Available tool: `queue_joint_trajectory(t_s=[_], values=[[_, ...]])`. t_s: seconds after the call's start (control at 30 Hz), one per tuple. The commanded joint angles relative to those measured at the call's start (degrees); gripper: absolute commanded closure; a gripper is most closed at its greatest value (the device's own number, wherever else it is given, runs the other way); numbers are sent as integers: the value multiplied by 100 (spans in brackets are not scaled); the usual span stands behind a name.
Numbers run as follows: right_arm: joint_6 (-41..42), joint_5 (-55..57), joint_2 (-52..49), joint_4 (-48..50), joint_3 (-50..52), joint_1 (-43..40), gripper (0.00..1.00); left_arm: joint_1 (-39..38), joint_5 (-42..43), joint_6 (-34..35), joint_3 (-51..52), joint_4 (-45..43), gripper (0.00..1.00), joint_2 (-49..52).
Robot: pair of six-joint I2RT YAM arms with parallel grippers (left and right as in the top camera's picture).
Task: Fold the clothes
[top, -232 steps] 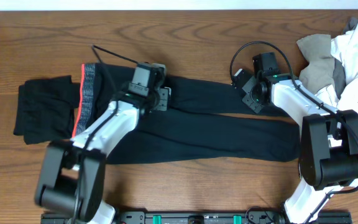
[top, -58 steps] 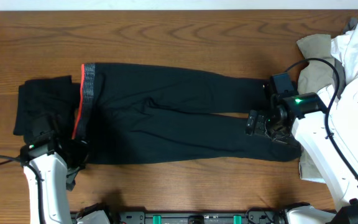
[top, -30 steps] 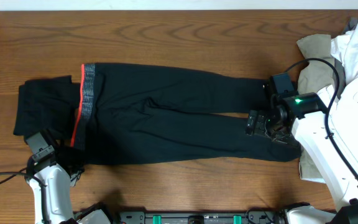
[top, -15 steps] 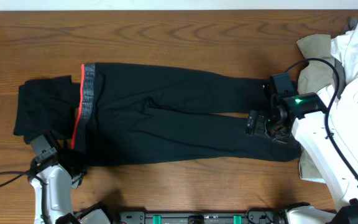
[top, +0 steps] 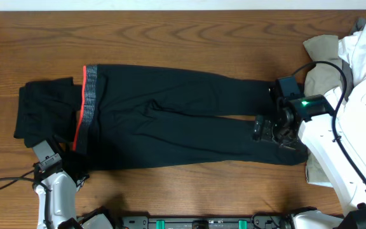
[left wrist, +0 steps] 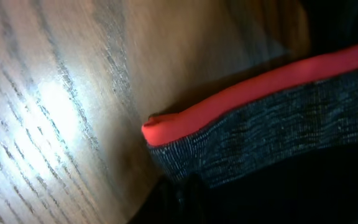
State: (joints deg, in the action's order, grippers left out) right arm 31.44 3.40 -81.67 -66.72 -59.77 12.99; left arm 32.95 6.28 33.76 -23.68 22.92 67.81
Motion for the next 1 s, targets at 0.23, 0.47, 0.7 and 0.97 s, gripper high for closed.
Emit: queue_joint_trajectory(t_s=[0.23,0.47,0.7,0.97], values=[[522,280,94,-85,223,52,1,24,772,-538,22,31,94,31],[1353,264,94,262,916,17,1,24,981,-765,-160,125,94,-153],[1937,260,94,1012,1810,-302,1,26,955,-870,-160,225,94,-203],[1926,264,94,1840,2337,-1202,1,24,960,-964,-160,291,94,-203]])
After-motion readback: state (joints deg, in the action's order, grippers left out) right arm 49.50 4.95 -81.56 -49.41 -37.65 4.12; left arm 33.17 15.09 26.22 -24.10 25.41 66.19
